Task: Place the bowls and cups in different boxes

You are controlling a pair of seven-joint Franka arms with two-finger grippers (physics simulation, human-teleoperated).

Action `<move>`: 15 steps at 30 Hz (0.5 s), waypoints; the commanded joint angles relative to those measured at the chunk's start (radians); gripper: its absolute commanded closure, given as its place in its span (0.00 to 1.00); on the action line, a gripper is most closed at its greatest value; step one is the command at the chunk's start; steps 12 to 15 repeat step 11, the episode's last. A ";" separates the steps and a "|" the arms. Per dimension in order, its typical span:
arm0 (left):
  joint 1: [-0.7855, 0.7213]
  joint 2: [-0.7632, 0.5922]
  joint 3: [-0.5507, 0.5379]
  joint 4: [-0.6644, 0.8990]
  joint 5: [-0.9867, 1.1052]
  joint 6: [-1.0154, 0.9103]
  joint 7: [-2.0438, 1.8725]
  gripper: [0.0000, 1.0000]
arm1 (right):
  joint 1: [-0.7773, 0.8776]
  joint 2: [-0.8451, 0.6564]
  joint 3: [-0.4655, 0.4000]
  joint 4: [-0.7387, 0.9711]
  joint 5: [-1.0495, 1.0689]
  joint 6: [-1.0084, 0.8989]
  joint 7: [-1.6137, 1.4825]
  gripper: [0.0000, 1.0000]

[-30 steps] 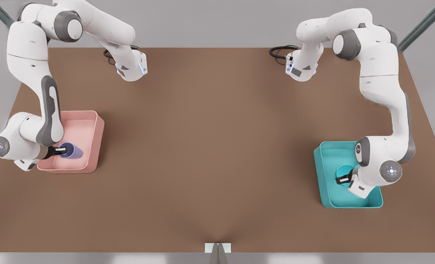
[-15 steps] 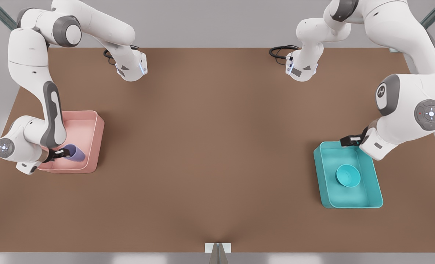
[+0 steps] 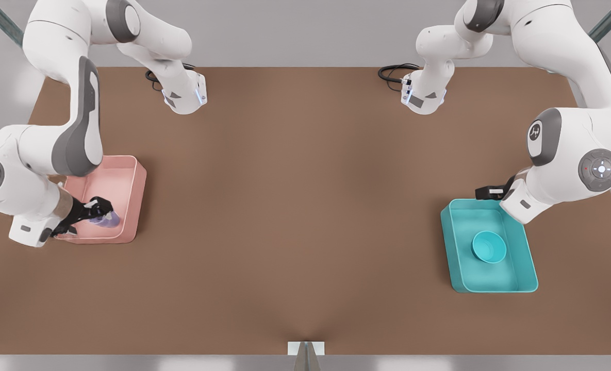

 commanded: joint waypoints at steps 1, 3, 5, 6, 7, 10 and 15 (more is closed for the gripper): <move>0.000 0.001 0.000 0.000 0.000 -0.006 0.046 0.00 | 0.012 -0.071 0.005 -0.002 -0.043 -0.256 0.421 0.00; 0.000 0.001 0.000 0.000 0.000 -0.006 0.046 0.00 | 0.008 -0.147 0.011 -0.074 -0.028 -0.244 0.421 0.00; 0.000 0.001 0.001 0.000 0.000 -0.007 0.046 0.00 | 0.006 -0.194 0.011 -0.131 -0.025 -0.241 0.425 0.00; 0.000 0.001 0.000 0.000 0.000 -0.007 0.046 0.00 | 0.006 -0.194 0.010 -0.132 -0.025 -0.239 0.425 0.00; 0.002 0.001 0.000 0.000 0.000 -0.007 0.046 0.00 | 0.006 -0.200 0.010 -0.135 -0.025 -0.238 0.425 0.00; 0.005 0.007 0.000 0.000 0.000 -0.007 0.046 0.00 | 0.006 -0.202 0.004 -0.140 -0.022 -0.235 0.424 0.00; 0.005 0.009 0.000 0.000 0.000 -0.007 0.046 0.00 | 0.004 -0.202 0.004 -0.140 -0.022 -0.235 0.424 0.00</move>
